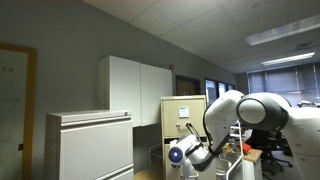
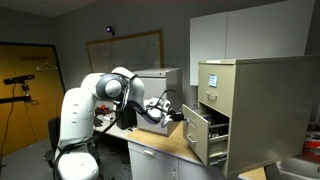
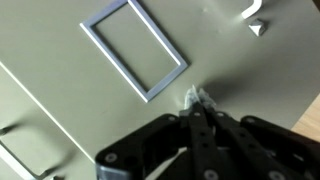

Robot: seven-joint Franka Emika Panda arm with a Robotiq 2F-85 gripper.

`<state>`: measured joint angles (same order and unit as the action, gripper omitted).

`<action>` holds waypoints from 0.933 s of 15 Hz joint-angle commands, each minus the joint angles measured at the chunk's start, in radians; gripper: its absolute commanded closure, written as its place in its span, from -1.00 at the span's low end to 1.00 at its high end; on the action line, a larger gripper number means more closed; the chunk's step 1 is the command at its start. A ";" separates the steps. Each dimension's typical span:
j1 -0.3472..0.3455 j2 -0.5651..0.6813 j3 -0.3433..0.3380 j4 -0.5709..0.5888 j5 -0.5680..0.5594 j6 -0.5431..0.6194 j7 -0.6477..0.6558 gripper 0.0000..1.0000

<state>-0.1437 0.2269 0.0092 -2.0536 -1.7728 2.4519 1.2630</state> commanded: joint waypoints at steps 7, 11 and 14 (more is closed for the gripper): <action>-0.024 0.208 -0.087 0.388 -0.060 -0.028 -0.024 1.00; -0.034 0.261 -0.093 0.492 0.013 -0.069 -0.021 1.00; -0.052 0.302 -0.086 0.583 0.148 -0.064 -0.041 1.00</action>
<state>-0.1602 0.4358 -0.0626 -1.6688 -1.7110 2.3891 1.2604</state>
